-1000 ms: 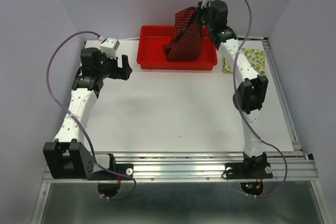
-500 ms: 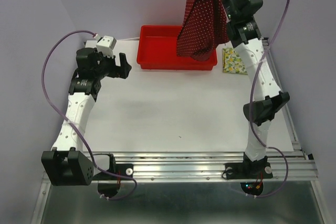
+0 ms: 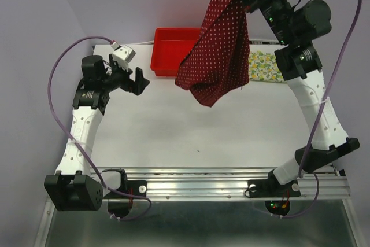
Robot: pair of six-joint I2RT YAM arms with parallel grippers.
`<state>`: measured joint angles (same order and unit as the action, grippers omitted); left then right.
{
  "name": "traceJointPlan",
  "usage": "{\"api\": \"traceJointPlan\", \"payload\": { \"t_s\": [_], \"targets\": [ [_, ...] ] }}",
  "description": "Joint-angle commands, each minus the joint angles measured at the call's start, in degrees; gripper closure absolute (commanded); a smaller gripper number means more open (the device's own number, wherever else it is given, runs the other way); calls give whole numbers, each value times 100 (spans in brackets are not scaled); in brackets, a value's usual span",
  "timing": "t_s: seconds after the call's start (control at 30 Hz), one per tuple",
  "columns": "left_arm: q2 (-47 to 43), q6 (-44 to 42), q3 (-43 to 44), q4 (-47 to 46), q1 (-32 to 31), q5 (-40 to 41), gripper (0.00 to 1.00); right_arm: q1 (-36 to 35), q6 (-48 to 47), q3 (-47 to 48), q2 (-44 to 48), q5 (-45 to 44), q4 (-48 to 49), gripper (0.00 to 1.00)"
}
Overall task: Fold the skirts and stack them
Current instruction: Move the skirt to the center of the board
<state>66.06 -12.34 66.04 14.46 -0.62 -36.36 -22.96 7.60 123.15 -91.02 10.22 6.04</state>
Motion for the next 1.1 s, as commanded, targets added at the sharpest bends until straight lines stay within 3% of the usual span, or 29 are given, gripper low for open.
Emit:
{"api": "traceJointPlan", "payload": {
  "t_s": [0.0, 0.2, 0.37, 0.47, 0.63, 0.77, 0.9, 1.07],
  "targets": [
    [-173, -1408, -12, 696, 10, -487, 1, -33, 286, -1499, 250, 550, -735, 99],
    [-68, -2597, -618, 1252, 10, -477, 2, -33, 471, -3014, 559, 798, -1527, 99],
    [82, -2985, -1040, 1095, -78, -863, 2, -33, 550, -3316, 718, 815, -1369, 99],
    [170, -2722, -1435, 323, -324, -918, 2, -33, 524, -3157, 647, 789, -1422, 99],
    [854, -2222, -1585, -565, -1367, -66, 1, -33, 462, -3148, 621, 763, -1536, 99],
    [1732, -1518, -1437, -1182, -1773, 480, 1, -33, 427, -3201, 612, 692, -1562, 99],
    [2577, -1298, -1050, -927, -1950, -28, 1, -33, 365, -3140, 603, 596, -1562, 99],
    [2868, -1149, -1006, -971, -2275, -309, 1, -33, 322, -3025, 542, 560, -1562, 99]
  ]
}}
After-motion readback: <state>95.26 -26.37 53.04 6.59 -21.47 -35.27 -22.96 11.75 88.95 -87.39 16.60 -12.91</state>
